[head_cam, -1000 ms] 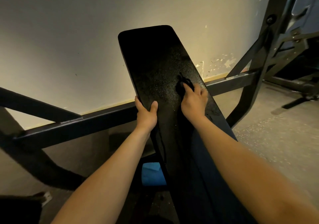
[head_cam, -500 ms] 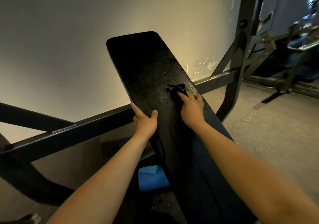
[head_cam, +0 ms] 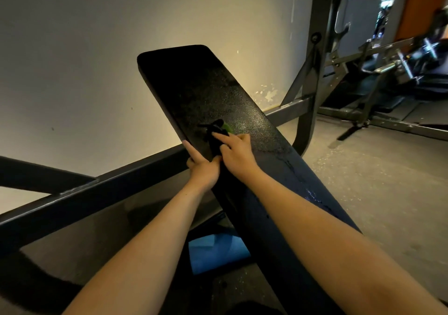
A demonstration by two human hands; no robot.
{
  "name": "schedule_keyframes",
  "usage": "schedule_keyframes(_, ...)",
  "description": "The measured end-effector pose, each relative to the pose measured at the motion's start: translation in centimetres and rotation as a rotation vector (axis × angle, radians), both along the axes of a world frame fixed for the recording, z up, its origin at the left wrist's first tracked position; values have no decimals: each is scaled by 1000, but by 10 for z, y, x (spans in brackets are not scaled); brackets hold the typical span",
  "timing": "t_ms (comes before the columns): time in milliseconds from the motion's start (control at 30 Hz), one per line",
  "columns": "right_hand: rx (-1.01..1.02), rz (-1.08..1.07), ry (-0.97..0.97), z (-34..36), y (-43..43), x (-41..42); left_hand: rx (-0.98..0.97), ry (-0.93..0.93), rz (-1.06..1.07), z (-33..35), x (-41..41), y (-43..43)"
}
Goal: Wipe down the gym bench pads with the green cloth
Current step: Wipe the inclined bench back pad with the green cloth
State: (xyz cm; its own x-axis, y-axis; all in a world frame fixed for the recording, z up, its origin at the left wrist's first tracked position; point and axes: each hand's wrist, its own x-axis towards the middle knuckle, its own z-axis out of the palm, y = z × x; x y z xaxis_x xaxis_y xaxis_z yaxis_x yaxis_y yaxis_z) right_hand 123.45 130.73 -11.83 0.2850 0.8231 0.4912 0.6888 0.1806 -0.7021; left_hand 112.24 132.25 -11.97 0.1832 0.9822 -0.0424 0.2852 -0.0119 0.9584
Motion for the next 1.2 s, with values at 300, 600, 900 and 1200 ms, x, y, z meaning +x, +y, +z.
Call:
schedule_keyframes(300, -191, -512, 82, -23, -15, 97, 72, -17, -44, -19, -5, -3)
schedule_keyframes(600, 12, -346, -57, -27, -10, 4, 70, -77, -71, -20, -6, 0)
schedule_keyframes(900, -41, -276, -273, -14, -6, 31, 33, -61, -203, -18, -24, -1)
schedule_keyframes(1200, -44, -234, -111, -17, -16, -19, 55, -123, -227, -22, -31, -1)
